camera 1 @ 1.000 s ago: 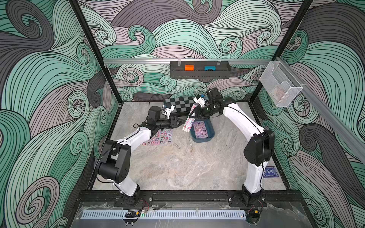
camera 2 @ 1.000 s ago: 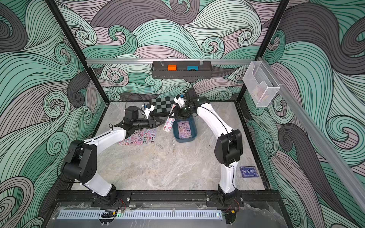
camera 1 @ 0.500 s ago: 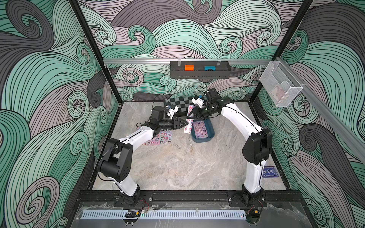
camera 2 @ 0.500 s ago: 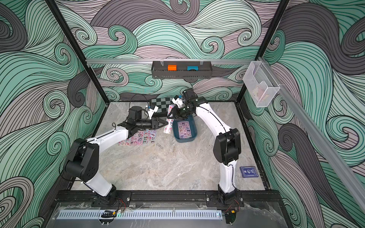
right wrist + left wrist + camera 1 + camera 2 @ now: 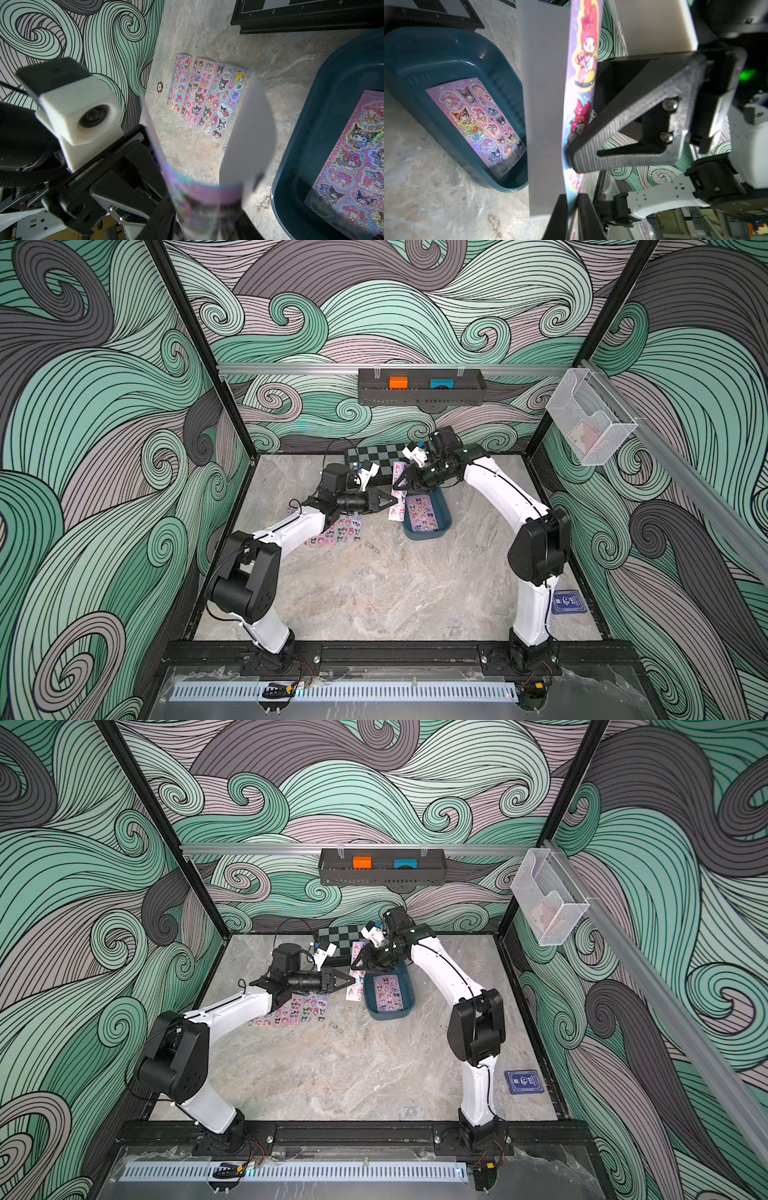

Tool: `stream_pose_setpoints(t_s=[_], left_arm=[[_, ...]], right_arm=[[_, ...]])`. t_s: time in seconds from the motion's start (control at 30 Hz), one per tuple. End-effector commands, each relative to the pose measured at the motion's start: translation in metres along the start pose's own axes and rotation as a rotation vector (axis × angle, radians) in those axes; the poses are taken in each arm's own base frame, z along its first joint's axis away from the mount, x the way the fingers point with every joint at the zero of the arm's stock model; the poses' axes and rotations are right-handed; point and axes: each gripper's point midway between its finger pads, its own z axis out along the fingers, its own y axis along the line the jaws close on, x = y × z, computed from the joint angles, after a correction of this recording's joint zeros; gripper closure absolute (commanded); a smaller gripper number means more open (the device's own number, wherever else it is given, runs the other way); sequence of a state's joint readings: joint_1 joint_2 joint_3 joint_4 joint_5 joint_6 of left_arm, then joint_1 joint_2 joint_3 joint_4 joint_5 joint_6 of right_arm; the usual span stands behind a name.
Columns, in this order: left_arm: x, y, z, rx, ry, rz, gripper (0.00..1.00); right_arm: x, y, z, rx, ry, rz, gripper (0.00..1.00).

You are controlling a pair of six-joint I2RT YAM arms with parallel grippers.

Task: Take the stickers out of the storage box
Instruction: Place the sticker at the center of the board.

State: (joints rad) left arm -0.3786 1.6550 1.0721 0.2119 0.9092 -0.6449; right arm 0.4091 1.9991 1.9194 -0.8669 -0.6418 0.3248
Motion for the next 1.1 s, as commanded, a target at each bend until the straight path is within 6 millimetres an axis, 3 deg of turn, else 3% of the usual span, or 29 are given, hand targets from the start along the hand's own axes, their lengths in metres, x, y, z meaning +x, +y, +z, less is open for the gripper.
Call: stream_pose_setpoints(t_s=[0.0, 0.13, 0.3, 0.53, 0.63, 0.8, 1.07], left_arm=[[-0.01, -0.012, 0.002, 0.022, -0.011, 0.044, 0.96], [-0.012, -0.012, -0.001, -0.003, -0.019, 0.044, 1.0], [-0.014, -0.003, -0.012, -0.098, -0.053, 0.032, 1.0], [-0.033, -0.019, -0.037, -0.085, -0.132, 0.017, 1.0], [-0.044, -0.024, -0.048, -0.079, -0.19, -0.01, 1.0], [-0.062, -0.043, -0.062, -0.008, -0.266, -0.029, 1.0], [-0.072, -0.068, -0.065, 0.108, -0.272, -0.025, 1.0]], right_arm=[[-0.009, 0.006, 0.001, -0.016, -0.017, -0.019, 0.6], [-0.01, 0.006, 0.0, -0.018, -0.028, -0.015, 0.55], [-0.019, 0.009, -0.012, -0.068, -0.095, 0.004, 0.36], [-0.039, 0.021, -0.033, -0.238, -0.253, 0.065, 0.15], [-0.041, 0.035, -0.034, -0.211, -0.271, 0.022, 0.1], [-0.043, 0.064, -0.02, -0.441, -0.236, 0.053, 0.01], [-0.039, 0.11, -0.007, -0.505, -0.189, -0.024, 0.01]])
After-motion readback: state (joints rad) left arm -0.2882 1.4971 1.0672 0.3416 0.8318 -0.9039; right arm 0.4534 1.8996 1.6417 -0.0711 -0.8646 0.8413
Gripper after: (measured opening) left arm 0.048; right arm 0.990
